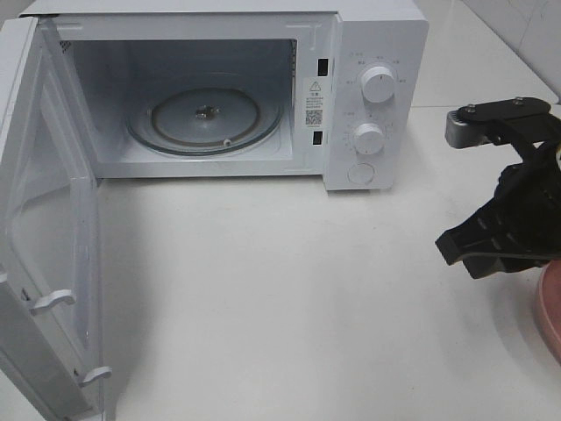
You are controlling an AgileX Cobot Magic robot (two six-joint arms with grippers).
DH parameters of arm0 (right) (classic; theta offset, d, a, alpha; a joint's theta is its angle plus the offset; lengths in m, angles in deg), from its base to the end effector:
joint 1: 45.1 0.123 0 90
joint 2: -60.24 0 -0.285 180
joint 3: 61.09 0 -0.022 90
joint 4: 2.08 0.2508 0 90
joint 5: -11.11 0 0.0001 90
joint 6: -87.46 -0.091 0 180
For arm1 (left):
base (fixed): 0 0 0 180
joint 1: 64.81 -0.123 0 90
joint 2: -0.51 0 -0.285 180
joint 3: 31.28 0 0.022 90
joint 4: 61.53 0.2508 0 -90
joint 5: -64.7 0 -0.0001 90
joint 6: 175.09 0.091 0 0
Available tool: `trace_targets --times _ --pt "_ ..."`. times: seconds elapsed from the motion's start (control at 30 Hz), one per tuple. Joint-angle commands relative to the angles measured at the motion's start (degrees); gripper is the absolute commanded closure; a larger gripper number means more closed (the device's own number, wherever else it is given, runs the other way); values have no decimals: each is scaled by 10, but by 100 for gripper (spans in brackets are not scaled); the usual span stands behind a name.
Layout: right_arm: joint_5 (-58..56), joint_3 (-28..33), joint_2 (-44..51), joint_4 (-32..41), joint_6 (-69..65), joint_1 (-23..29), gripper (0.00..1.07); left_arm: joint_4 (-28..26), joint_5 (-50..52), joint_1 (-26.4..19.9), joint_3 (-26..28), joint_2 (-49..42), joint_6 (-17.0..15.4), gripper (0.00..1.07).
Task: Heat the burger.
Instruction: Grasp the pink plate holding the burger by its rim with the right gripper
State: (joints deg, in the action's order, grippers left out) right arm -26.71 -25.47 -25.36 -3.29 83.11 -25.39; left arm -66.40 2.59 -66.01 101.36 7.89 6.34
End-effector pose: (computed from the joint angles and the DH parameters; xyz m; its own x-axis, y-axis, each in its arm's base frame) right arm 0.2230 0.0786 0.2110 -0.8972 -0.2586 -0.3579 -0.2802 0.9599 0.0091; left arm -0.0094 -0.0070 0.2814 -0.4509 -0.0243 -0.8923 0.0394 0.9981 -0.0471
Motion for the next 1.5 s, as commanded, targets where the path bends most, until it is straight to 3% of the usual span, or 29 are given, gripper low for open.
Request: trace_targets --times 0.03,0.07,0.1,0.13,0.6,1.1,1.5 --pt "-13 0 11 -30 -17 -3 34 1 8 1 -1 -8 -2 7" --pt "-13 0 11 -30 -17 -3 34 1 8 1 -1 -8 -2 7" --pt "-22 0 11 -44 -17 -3 14 1 8 1 -1 -8 -2 7" --pt "-32 0 11 -54 -18 -3 4 1 8 1 -1 -8 -2 7" --pt "-84 1 9 -100 -78 -3 9 1 8 1 -1 -8 -2 7" --pt "-17 74 -10 -84 -55 -117 13 1 8 1 -1 -8 -2 7" --pt "19 77 -74 -73 -42 -124 16 1 8 1 -1 -8 -2 7"
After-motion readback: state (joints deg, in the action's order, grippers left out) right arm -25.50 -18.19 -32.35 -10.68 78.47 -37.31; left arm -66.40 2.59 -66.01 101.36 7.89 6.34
